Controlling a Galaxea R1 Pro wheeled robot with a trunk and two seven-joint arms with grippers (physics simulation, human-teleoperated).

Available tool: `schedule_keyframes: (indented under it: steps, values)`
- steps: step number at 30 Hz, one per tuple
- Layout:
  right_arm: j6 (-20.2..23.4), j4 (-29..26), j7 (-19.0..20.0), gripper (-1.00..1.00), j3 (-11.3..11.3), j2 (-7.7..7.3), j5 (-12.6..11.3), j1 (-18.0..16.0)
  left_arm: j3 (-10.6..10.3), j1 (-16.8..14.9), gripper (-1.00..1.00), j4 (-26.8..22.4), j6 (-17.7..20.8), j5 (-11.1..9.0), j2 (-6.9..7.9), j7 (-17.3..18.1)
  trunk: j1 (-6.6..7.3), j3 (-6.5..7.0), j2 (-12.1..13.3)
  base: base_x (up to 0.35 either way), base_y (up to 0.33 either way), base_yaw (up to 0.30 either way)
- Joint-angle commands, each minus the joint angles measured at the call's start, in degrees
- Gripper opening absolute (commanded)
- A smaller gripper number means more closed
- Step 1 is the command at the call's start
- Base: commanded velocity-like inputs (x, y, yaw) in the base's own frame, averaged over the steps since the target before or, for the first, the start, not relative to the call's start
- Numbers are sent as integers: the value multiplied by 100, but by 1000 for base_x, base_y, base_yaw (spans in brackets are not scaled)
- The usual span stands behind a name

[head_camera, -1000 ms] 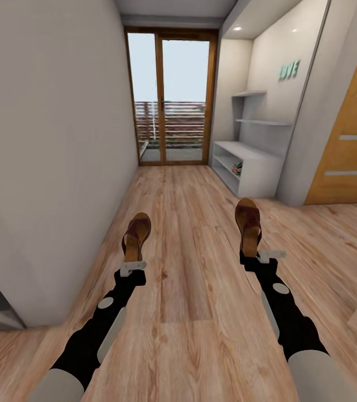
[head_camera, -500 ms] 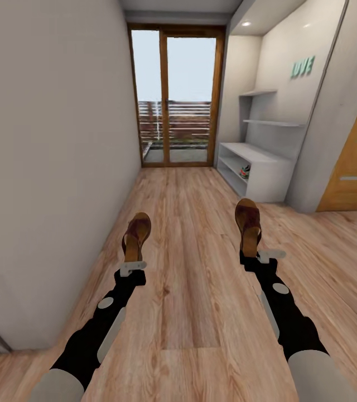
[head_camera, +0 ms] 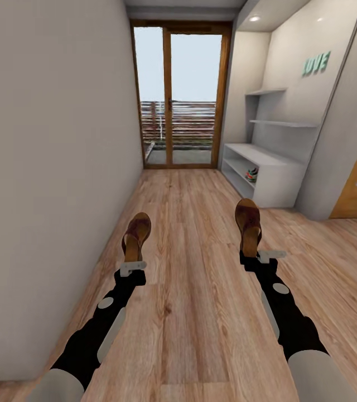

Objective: Pick up the two gym shoes and the two sandals from the corridor floor and place them onto the hallstand (shoe rack) in the corridor, making sure they are on the rack and not on the floor. Arrange them so the two gym shoes are next to each other and the two sandals are next to each other.

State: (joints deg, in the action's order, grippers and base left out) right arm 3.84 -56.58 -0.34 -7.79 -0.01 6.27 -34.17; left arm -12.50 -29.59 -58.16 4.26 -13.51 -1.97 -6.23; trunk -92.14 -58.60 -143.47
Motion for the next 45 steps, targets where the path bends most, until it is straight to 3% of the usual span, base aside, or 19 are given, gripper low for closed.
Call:
schedule_keyframes:
  steps: [1,45]
  values:
    - [37,-11,-10,-100,-2,1,41,-2,-16,-3,-100,-11,32,-29,3,-36,-2,-6,-2,348,0,0]
    - [38,-12,-10,-100,1,1,41,-2,-16,-3,-100,-12,32,-20,3,-36,-2,-6,-2,348,0,0]
